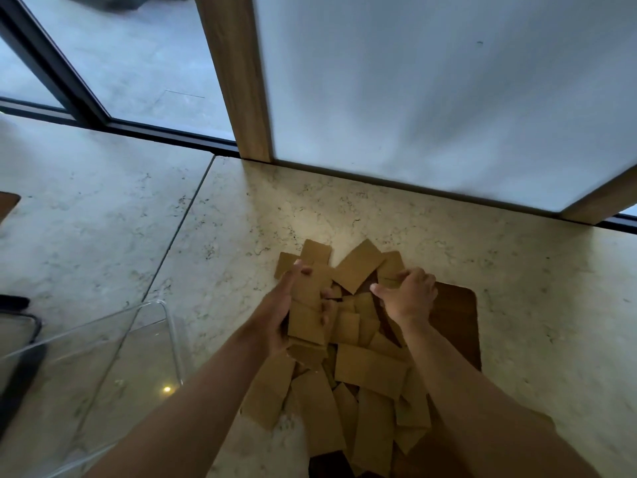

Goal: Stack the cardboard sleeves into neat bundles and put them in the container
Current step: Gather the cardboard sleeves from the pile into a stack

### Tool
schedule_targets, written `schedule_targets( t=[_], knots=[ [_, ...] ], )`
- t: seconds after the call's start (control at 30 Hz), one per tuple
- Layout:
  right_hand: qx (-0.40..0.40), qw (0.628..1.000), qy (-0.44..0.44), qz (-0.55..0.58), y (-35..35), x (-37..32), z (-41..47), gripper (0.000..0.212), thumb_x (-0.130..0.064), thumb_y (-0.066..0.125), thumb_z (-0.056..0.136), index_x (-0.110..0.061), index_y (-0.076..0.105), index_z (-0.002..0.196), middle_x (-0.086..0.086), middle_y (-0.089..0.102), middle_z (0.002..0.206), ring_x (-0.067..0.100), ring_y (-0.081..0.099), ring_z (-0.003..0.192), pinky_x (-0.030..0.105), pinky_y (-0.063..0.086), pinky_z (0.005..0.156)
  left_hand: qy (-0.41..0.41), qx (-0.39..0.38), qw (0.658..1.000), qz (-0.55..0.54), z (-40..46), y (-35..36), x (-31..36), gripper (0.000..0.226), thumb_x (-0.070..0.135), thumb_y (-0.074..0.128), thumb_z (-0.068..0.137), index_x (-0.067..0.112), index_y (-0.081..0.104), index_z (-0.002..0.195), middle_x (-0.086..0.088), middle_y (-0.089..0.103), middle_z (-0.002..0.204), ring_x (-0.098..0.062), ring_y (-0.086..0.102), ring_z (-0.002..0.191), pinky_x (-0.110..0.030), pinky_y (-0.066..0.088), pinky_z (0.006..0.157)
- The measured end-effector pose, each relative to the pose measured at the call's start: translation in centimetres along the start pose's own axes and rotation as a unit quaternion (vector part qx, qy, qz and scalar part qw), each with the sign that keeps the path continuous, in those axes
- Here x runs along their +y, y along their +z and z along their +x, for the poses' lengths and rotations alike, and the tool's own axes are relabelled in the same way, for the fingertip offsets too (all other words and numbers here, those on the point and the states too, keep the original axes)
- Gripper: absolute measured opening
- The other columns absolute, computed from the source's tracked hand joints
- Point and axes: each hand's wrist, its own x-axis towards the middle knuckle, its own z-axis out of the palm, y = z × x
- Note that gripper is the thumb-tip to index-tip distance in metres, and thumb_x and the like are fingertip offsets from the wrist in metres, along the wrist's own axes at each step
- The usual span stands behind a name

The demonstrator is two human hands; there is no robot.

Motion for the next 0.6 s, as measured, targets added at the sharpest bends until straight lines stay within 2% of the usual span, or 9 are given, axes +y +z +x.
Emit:
schedule_targets(
  t=[0.1,0.17,0.27,0.3,0.4,0.43,0.5,0.57,0.6],
  knots=[
    [-0.016,1.000,0.024,0.002,-1.0,1.6,0.2,0.087,-0.043,0.090,0.067,-0.008,0.047,0.134,0.019,0.050,0.138,0.037,0.047,0.128,0.046,0.042,0.105,0.006,0.039,0.999,0.022,0.2,0.4,-0.4,0.068,0.068,0.068,0.084,0.026,0.055,0.136,-0.012,0.070,0.087,-0.025,0.068,0.069,-0.040,0.060,0.062],
    [-0.020,0.997,0.040,0.057,-1.6,2.3,0.3,0.086,-0.038,0.091,0.069,-0.005,0.047,0.135,0.019,0.053,0.135,0.037,0.051,0.126,0.049,0.047,0.104,-0.009,0.020,1.000,-0.009,0.3,0.8,-0.6,0.075,0.074,0.066,0.080,0.030,0.055,0.139,-0.014,0.069,0.092,-0.027,0.068,0.074,-0.044,0.061,0.068],
    [0.023,0.994,0.006,0.103,-2.7,3.2,0.2,0.052,-0.031,0.078,0.084,-0.002,0.058,0.122,0.020,0.058,0.122,0.033,0.057,0.110,0.043,0.050,0.088,-0.009,-0.004,1.000,0.001,0.3,0.7,-1.0,0.076,0.079,0.055,0.083,0.027,0.054,0.138,-0.018,0.071,0.104,-0.034,0.070,0.087,-0.065,0.058,0.087],
    [0.038,0.993,0.002,0.114,-3.1,3.5,0.1,0.041,-0.031,0.072,0.089,-0.001,0.061,0.116,0.021,0.061,0.116,0.033,0.059,0.104,0.040,0.047,0.082,-0.005,-0.006,1.000,0.010,0.4,0.7,-1.0,0.074,0.078,0.055,0.085,0.026,0.055,0.136,-0.019,0.070,0.104,-0.034,0.069,0.087,-0.066,0.057,0.088],
    [0.078,0.979,0.048,0.182,-4.3,4.0,-0.7,0.036,-0.031,0.059,0.099,0.001,0.063,0.113,0.020,0.067,0.107,0.038,0.064,0.100,0.042,0.050,0.080,0.008,0.020,0.998,0.067,0.5,1.4,-1.4,0.070,0.074,0.061,0.084,0.023,0.054,0.133,-0.016,0.069,0.092,-0.031,0.065,0.075,-0.049,0.059,0.071],
    [0.059,0.972,0.062,0.218,-4.8,3.6,-1.3,0.037,-0.033,0.057,0.100,0.000,0.063,0.116,0.017,0.068,0.105,0.034,0.065,0.095,0.041,0.051,0.077,0.019,0.041,0.993,0.111,0.5,1.6,-1.7,0.073,0.072,0.063,0.083,0.020,0.054,0.133,-0.016,0.068,0.088,-0.030,0.065,0.070,-0.044,0.058,0.065],
    [-0.106,0.950,0.037,0.291,-5.6,2.3,-3.1,0.035,-0.039,0.056,0.099,-0.008,0.062,0.115,0.009,0.066,0.096,0.024,0.064,0.081,0.036,0.052,0.066,0.032,0.052,0.983,0.173,0.6,2.0,-2.3,0.081,0.070,0.066,0.081,0.010,0.054,0.134,-0.015,0.068,0.083,-0.027,0.065,0.063,-0.038,0.057,0.056],
    [-0.315,0.888,-0.041,0.332,-6.1,1.3,-4.6,0.043,-0.047,0.065,0.091,-0.010,0.062,0.113,0.011,0.064,0.090,0.024,0.062,0.076,0.034,0.057,0.062,0.010,0.046,0.980,0.194,0.8,2.2,-2.6,0.084,0.071,0.072,0.079,0.004,0.062,0.128,-0.017,0.072,0.082,-0.029,0.067,0.061,-0.038,0.059,0.056],
    [-0.379,0.867,-0.094,0.308,-6.3,1.0,-4.9,0.049,-0.050,0.071,0.087,-0.009,0.063,0.113,0.012,0.064,0.087,0.024,0.062,0.072,0.031,0.055,0.058,0.001,0.046,0.978,0.204,0.7,2.2,-2.6,0.078,0.069,0.076,0.078,0.006,0.066,0.123,-0.018,0.075,0.084,-0.030,0.069,0.062,-0.039,0.061,0.058]
  ],
)
